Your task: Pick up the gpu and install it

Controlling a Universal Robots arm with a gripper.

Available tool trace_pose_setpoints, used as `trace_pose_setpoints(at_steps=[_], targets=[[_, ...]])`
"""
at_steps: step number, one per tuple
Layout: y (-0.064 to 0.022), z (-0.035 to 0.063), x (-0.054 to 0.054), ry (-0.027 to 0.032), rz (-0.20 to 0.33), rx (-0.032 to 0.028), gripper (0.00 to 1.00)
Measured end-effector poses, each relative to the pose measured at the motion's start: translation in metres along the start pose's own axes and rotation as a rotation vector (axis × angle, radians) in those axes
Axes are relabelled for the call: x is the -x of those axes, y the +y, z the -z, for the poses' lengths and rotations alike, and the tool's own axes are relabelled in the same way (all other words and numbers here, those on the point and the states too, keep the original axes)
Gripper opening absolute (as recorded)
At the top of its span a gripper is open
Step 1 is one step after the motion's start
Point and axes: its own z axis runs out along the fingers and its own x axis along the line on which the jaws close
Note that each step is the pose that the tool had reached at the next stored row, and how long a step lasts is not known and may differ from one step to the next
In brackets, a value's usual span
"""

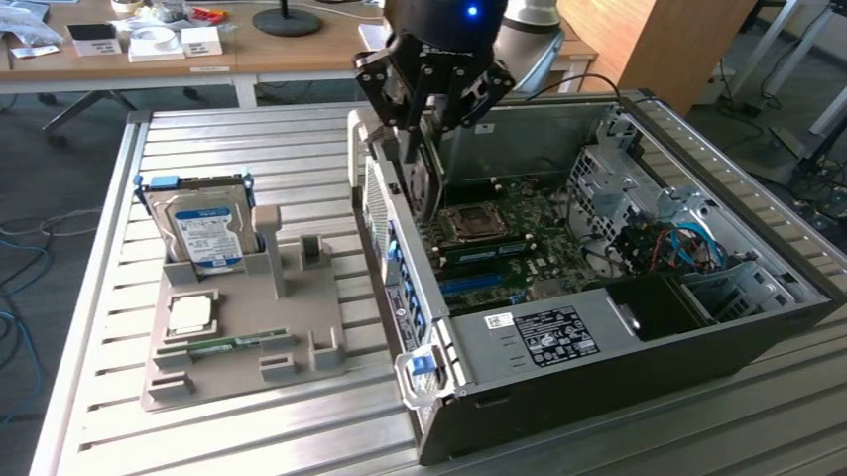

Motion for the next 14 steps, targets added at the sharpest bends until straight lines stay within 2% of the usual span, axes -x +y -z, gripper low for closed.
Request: trace_pose_setpoints(at_steps=[14], targets=[[0.0027, 0.0020, 0.040, 0.0055, -0.001, -0.0002, 0.27]])
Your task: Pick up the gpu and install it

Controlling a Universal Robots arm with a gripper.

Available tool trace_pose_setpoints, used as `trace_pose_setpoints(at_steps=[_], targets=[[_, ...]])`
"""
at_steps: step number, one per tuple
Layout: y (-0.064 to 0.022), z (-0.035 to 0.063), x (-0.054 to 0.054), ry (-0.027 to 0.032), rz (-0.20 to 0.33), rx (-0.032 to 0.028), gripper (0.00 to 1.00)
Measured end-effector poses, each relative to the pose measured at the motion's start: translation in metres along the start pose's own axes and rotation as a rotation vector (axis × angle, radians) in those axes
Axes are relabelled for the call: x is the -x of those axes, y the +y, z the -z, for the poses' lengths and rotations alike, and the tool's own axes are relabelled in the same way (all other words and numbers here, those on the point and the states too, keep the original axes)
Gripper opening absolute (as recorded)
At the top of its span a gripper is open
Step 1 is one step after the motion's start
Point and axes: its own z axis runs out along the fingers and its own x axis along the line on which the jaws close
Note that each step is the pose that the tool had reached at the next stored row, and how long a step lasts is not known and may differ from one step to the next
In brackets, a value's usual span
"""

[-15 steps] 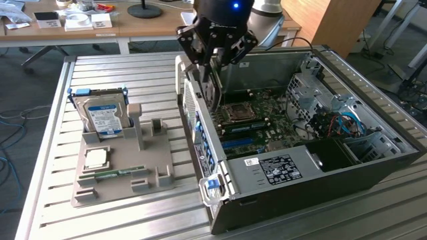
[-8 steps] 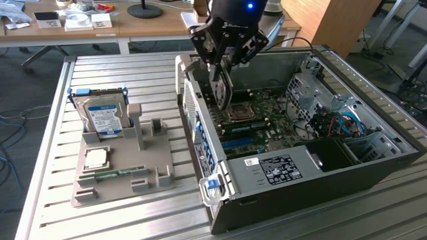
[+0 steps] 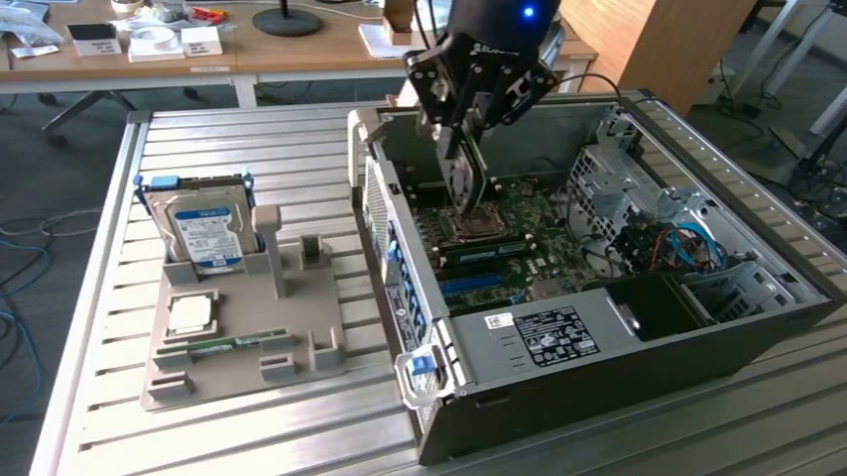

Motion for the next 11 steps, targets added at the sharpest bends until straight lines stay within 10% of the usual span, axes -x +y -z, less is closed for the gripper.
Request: trace_pose_setpoints(at_steps=[11], targets=[[0.0019, 0.0016, 0.029, 0.0016, 0.000, -0.0001, 0.27]])
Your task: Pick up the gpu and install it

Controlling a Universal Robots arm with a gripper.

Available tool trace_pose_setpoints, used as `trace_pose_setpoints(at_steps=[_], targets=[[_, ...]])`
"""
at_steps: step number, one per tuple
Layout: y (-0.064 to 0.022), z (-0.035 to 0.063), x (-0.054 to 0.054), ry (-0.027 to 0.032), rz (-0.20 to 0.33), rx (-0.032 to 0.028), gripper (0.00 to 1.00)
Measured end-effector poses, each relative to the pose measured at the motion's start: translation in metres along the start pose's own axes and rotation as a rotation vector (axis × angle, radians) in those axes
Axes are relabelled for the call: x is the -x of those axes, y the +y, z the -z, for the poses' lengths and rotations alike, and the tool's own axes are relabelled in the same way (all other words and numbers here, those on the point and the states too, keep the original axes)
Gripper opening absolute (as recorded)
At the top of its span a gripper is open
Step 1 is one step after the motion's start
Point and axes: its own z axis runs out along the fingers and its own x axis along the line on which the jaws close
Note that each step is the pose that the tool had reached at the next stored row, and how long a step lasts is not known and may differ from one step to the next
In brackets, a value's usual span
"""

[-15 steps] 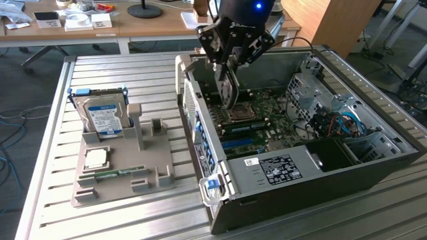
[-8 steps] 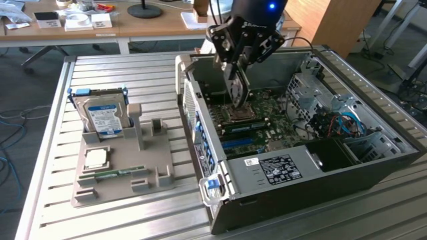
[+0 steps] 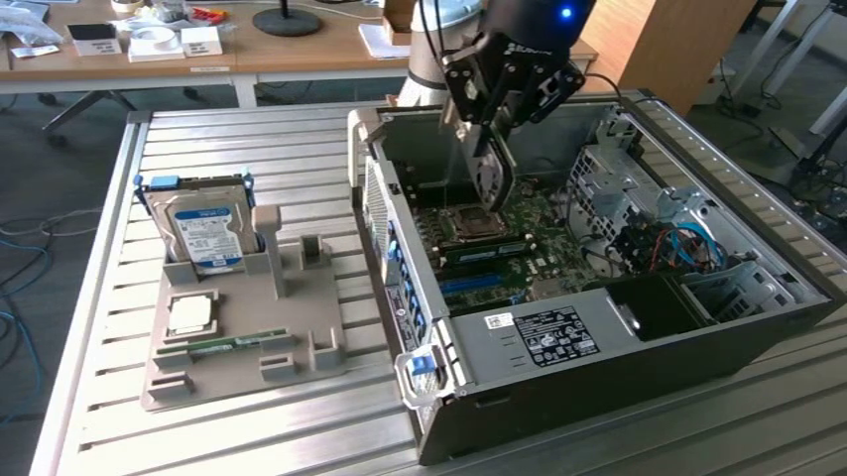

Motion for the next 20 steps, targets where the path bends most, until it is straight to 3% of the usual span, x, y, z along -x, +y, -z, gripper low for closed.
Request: trace_pose_setpoints(at_steps=[20], targets=[[0.0031, 0.0027, 0.047, 0.0018, 0.000, 0.0001, 0.27]])
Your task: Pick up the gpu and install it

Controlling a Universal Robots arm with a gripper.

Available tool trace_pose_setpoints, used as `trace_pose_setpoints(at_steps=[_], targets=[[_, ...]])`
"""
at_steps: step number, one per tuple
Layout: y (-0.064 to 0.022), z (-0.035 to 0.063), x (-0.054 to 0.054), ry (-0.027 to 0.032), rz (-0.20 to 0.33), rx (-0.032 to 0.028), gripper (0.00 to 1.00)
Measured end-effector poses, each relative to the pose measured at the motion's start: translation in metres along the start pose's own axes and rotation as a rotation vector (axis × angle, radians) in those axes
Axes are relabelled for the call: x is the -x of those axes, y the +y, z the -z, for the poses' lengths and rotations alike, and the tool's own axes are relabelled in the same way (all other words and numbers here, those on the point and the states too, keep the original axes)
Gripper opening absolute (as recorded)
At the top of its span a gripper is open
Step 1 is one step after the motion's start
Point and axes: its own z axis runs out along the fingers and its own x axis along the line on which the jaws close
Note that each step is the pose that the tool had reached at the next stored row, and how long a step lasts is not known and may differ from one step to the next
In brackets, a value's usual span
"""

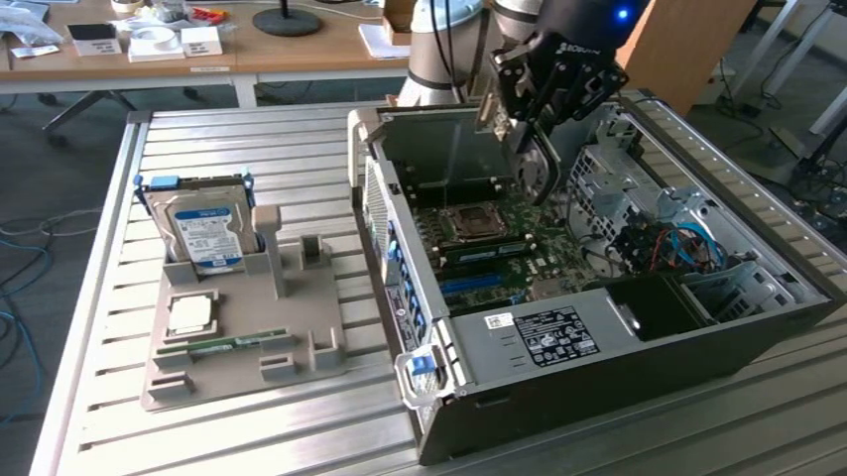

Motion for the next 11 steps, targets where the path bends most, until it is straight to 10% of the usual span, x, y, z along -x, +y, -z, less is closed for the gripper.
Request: trace_pose_setpoints(at_steps=[11], targets=[[0.0011, 0.0009, 0.016, 0.0008, 0.000, 0.0000, 0.27]])
